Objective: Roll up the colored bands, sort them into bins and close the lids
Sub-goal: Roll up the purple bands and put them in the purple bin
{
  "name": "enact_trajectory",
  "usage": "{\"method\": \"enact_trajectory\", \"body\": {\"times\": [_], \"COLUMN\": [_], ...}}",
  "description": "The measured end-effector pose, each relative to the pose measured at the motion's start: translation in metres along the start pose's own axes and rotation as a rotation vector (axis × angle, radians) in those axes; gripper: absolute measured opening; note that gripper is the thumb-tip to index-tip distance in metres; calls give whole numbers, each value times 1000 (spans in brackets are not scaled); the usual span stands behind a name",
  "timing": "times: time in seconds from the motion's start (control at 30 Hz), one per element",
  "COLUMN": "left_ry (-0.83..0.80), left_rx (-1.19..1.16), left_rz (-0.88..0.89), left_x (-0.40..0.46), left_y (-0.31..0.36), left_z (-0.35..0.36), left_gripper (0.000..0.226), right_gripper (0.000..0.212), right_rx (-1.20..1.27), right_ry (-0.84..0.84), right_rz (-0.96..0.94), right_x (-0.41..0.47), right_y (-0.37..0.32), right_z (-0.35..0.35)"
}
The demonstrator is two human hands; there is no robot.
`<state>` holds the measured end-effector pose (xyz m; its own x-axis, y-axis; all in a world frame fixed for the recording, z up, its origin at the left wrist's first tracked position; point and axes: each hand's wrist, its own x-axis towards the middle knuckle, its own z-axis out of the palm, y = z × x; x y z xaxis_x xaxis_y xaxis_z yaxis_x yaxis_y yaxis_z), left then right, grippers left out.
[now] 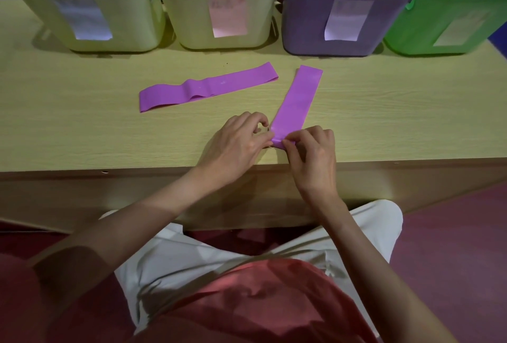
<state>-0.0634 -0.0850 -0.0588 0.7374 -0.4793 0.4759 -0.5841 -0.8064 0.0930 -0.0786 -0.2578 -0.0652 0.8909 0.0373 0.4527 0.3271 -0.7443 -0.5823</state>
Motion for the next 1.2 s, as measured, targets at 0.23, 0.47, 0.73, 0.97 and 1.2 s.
{"method": "enact_trajectory", "body": {"times": [0.23, 0.47, 0.73, 0.97, 1.2], "left_ry": [-16, 32, 9, -35, -79], "left_rx": [82, -100, -219, -248, -332], "left_rz": [-23, -19, -14, -68, -172], "left_x": [1, 2, 18, 27, 33], "left_y": [4, -1, -9, -9, -9], "left_z": [2, 1, -2, -3, -6], "left_gripper": [17, 18, 11, 7, 6], "right_gripper": [21, 22, 18, 16, 15], "right_rx": [-14, -28, -44, -25, -16], "right_ry": [-82, -97, -37, -11, -66], "right_rz": [-34, -50, -81, -78, -116], "right_x": [2, 7, 12, 14, 23], "right_y": [9, 13, 13, 14, 14], "right_z": [-5, -5, -4, -5, -8]}}
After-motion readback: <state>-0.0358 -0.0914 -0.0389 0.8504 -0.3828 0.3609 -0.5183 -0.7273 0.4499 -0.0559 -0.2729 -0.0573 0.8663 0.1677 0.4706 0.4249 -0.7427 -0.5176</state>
